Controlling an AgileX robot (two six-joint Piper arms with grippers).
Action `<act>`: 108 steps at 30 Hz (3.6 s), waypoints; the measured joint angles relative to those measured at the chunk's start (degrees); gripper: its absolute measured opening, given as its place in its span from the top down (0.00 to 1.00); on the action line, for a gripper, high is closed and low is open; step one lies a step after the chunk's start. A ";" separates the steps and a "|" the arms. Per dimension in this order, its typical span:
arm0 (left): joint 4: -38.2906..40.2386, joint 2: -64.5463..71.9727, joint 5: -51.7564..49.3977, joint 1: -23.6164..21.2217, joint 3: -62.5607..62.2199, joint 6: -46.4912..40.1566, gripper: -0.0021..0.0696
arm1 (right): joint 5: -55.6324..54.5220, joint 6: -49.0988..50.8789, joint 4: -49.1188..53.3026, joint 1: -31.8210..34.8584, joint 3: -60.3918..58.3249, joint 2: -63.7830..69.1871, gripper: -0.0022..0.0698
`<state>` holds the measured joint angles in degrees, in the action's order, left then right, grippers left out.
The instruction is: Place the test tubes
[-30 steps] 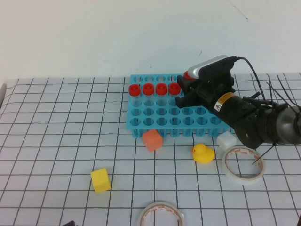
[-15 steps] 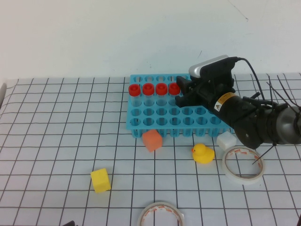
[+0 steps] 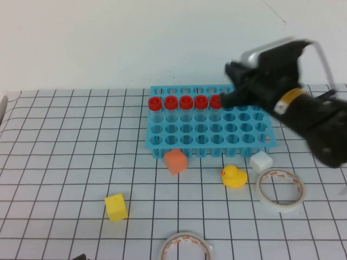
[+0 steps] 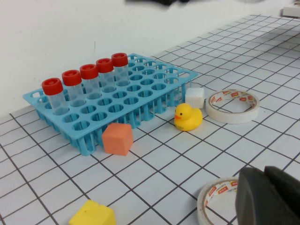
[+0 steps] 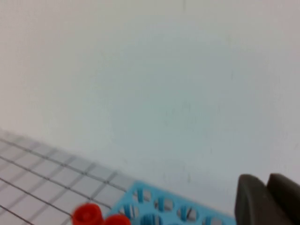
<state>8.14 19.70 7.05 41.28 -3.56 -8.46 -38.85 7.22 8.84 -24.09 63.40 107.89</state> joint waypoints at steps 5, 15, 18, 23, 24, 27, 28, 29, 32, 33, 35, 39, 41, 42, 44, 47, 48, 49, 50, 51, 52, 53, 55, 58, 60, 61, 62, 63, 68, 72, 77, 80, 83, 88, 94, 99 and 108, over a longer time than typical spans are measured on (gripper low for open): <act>0.00 0.00 0.00 0.00 0.00 0.00 0.97 | 2.99 0.72 8.02 0.00 -9.04 -16.26 0.96; 0.00 0.00 0.00 0.00 0.00 0.00 0.97 | 16.94 1.23 14.74 0.00 -30.40 -49.91 0.97; 0.00 0.00 0.00 0.00 0.00 0.00 0.97 | 22.45 2.04 14.87 0.00 -36.18 -59.33 0.97; 0.00 0.00 0.00 0.00 0.00 0.00 0.97 | 35.11 2.64 14.87 0.00 -42.51 -76.63 0.97; 0.00 0.00 0.00 0.00 0.00 0.00 0.97 | 37.02 2.64 14.87 0.00 -43.18 -79.12 0.97; 0.00 0.00 0.00 0.00 0.00 0.00 0.97 | 41.72 2.78 14.87 0.00 -44.53 -85.14 0.97; 0.00 0.00 0.00 0.00 0.00 0.00 0.97 | 43.33 2.78 14.87 0.00 -44.69 -86.59 0.97; 0.00 0.00 0.00 0.00 0.00 0.00 0.97 | 44.86 2.78 14.87 0.00 -44.83 -88.25 0.97; 0.00 0.00 0.00 0.00 0.00 0.00 0.97 | 48.50 2.78 14.87 0.00 -45.29 -91.31 0.97; 0.00 0.00 0.00 0.00 0.00 0.00 0.97 | 49.71 2.78 14.87 0.00 -45.42 -91.60 0.97; 0.00 0.00 0.00 0.00 0.00 0.00 0.97 | 51.66 2.78 14.77 0.00 -45.42 -91.69 0.97; 0.00 0.00 0.00 0.00 0.00 0.00 0.97 | 51.39 2.78 12.06 0.00 -47.19 -91.96 0.97; 0.00 0.00 0.00 0.00 0.00 0.00 0.97 | 49.90 2.78 9.23 0.81 -49.16 -92.61 0.97; 0.00 0.00 0.00 0.00 0.00 0.00 0.97 | 48.91 2.56 7.83 1.92 -50.55 -92.96 0.97; 0.00 0.00 0.00 0.00 0.00 0.00 0.97 | 47.30 1.83 6.02 5.10 -53.26 -94.14 0.97; 0.00 0.00 0.00 0.00 0.00 0.00 0.97 | 46.13 0.52 2.84 11.34 -57.47 -96.71 0.97; 0.00 0.00 0.00 0.00 0.00 0.00 0.97 | 46.00 -0.20 1.77 13.53 -58.59 -97.75 0.97; 0.00 0.00 0.00 0.00 0.00 0.00 0.97 | 45.90 -2.17 -0.54 17.47 -60.23 -99.79 0.97; 0.00 0.00 0.00 0.00 0.00 0.00 0.97 | 46.39 -3.15 -1.91 19.12 -60.66 -100.84 0.97; 0.00 0.00 0.00 0.00 0.00 0.00 0.97 | 46.90 -3.61 -2.75 20.26 -60.95 -101.72 0.97; 0.00 0.00 0.00 0.00 0.00 0.00 0.97 | 47.73 -4.08 -3.51 21.40 -61.04 -102.88 0.97; 0.00 0.00 0.00 0.00 0.00 0.00 0.97 | 48.81 -4.17 -4.36 22.37 -61.04 -104.20 0.97; 0.00 0.00 0.00 0.00 0.00 0.00 0.97 | 50.38 -4.31 -5.24 22.88 -61.04 -105.51 0.97; 0.00 0.00 0.00 0.00 0.00 0.00 0.97 | 53.43 -4.31 -5.78 23.11 -61.04 -107.14 0.97; 0.00 0.00 0.00 0.00 0.00 0.00 0.97 | 54.31 -4.31 -5.85 23.11 -61.19 -108.00 0.97; 0.00 0.00 0.00 0.00 0.00 0.00 0.97 | 54.31 -4.31 -5.85 23.11 -61.60 -108.25 0.97; 0.00 0.00 0.00 0.00 0.00 0.00 0.97 | 54.40 -4.31 -5.85 23.11 -62.20 -108.51 0.97; 0.00 0.00 0.00 0.00 0.00 0.00 0.97 | 54.40 -4.31 -5.85 23.11 -63.07 -108.53 0.97; 0.00 0.00 0.00 0.00 0.00 0.00 0.97 | 54.17 -4.31 -6.06 23.11 -64.92 -108.64 0.97; 0.00 0.00 0.00 0.00 0.00 0.00 0.97 | 55.45 -3.42 -4.69 23.11 -64.92 -108.64 0.97; 0.00 0.00 0.00 0.00 0.00 0.00 0.97 | 56.84 -2.10 -4.49 23.11 -64.81 -108.64 0.97; 0.00 0.00 0.00 0.00 0.00 0.00 0.97 | 56.94 -0.11 -4.40 23.11 -64.81 -108.64 0.97; 0.00 0.00 0.00 0.00 0.00 0.00 0.97 | 56.97 1.93 -4.40 23.11 -64.81 -108.64 0.97; 0.00 0.00 0.00 0.00 0.00 0.00 0.97 | 57.09 2.60 -4.40 23.11 -64.81 -108.64 0.97; 0.00 0.00 0.00 0.00 0.00 0.00 0.97 | 57.23 2.81 -4.40 23.11 -64.73 -108.64 0.97; 0.00 0.00 0.00 0.00 0.00 0.00 0.97 | 57.23 2.81 -4.40 23.11 -64.73 -108.64 0.97; 0.00 0.00 0.00 0.00 0.00 0.00 0.97 | 57.33 2.81 -4.40 23.11 -64.73 -108.64 0.97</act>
<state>8.14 19.70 7.05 41.28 -3.56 -8.46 18.48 10.04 4.44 -0.98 -1.33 -0.75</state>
